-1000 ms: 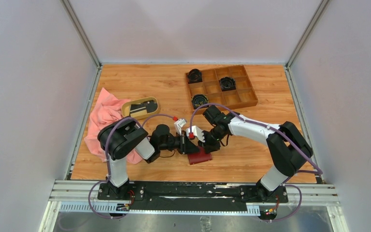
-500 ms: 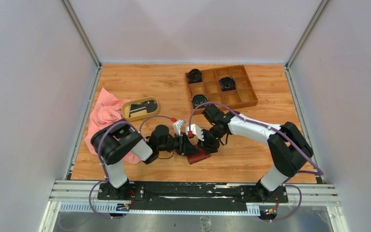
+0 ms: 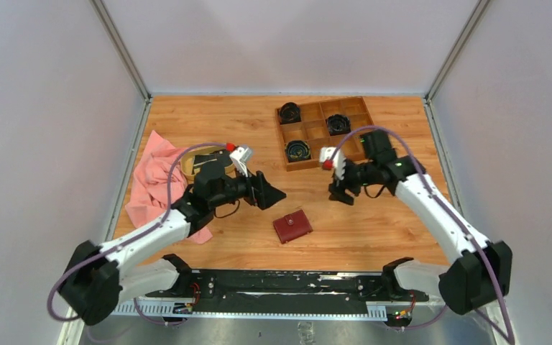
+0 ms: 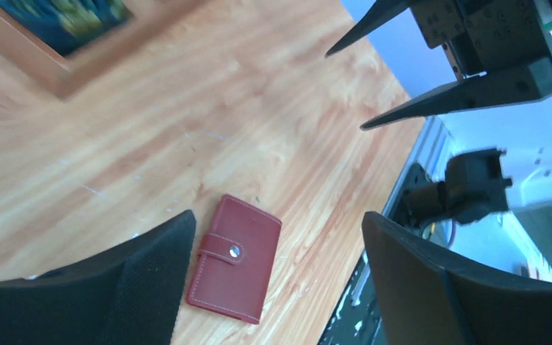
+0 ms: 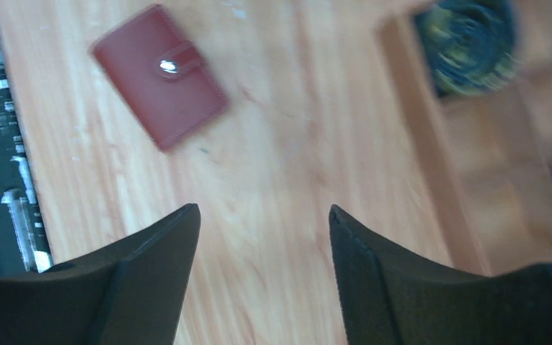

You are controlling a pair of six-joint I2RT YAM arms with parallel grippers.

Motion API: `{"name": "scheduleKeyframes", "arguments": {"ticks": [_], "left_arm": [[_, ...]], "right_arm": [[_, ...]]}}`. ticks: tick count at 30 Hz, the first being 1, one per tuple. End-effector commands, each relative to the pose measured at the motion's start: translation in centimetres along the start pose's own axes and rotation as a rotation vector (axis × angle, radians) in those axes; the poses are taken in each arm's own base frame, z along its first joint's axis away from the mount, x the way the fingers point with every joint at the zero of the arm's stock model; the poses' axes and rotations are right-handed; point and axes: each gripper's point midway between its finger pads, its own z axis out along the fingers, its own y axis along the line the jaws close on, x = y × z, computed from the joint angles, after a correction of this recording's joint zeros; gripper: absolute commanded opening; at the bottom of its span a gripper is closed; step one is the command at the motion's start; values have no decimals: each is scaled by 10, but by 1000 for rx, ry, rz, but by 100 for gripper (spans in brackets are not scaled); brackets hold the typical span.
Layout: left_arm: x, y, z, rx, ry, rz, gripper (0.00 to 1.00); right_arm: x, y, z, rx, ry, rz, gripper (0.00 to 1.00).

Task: Put the credit cards into the card holder
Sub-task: Reset both arms

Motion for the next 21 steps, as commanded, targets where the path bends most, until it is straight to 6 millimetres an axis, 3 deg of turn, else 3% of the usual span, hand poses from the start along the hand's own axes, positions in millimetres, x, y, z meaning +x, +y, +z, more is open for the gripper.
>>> {"name": "scheduleKeyframes", "arguments": {"ticks": [1,5,8,10,14,21], "left_arm": [[-38,14,-43,-231,18,207,97],[-100,-6,-82,-358,-59,342,100],[-126,-27,-99,-348,-80,387,100],[-140,-39,-109,-343,-104,408,100],[-154,-55,-123,-340,-135,426,100],[-154,-61,-134,-348,-145,426,100]], "right_arm": [[-12,-31,-72,192,-135,98,78],[-23,-42,-129,299,-296,199,98],[-32,-50,-162,346,-415,304,100],[-28,-75,-187,473,-436,485,100],[-34,-87,-226,580,-479,545,100],[-37,-96,-261,807,-506,640,100]]}}
